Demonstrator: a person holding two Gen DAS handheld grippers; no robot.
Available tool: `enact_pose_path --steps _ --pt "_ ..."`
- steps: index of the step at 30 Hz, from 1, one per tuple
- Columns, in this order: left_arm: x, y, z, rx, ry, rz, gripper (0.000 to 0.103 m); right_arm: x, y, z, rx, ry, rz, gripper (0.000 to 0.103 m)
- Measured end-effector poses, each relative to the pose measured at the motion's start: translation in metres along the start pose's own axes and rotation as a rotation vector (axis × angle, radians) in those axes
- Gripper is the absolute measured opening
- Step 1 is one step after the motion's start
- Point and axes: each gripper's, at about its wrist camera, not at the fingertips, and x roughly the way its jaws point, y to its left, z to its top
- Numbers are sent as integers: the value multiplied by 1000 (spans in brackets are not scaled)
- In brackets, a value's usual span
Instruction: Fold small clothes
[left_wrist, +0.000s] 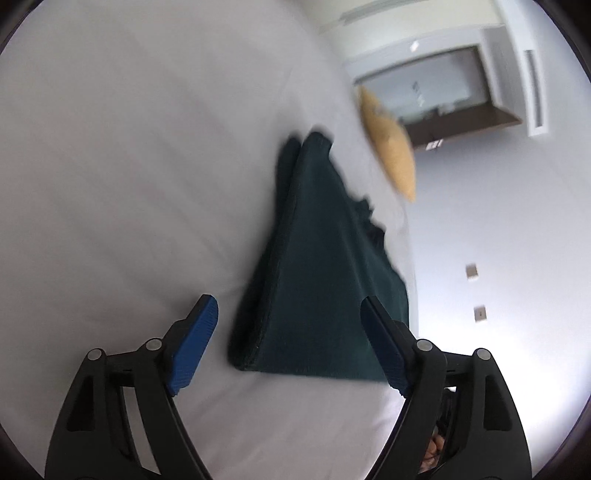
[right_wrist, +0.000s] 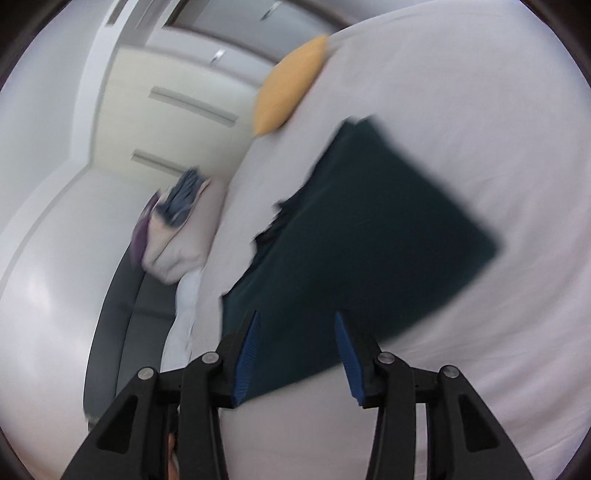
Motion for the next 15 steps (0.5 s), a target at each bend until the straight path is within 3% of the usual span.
enact_pose_path --steps 7,15 --pt "34 7 25 -77 178 -67 79 33 33 -9 -80 106 56 51" --pt "55 -4 38 -21 255 -93 78 71 54 -17 -133 197 68 51"
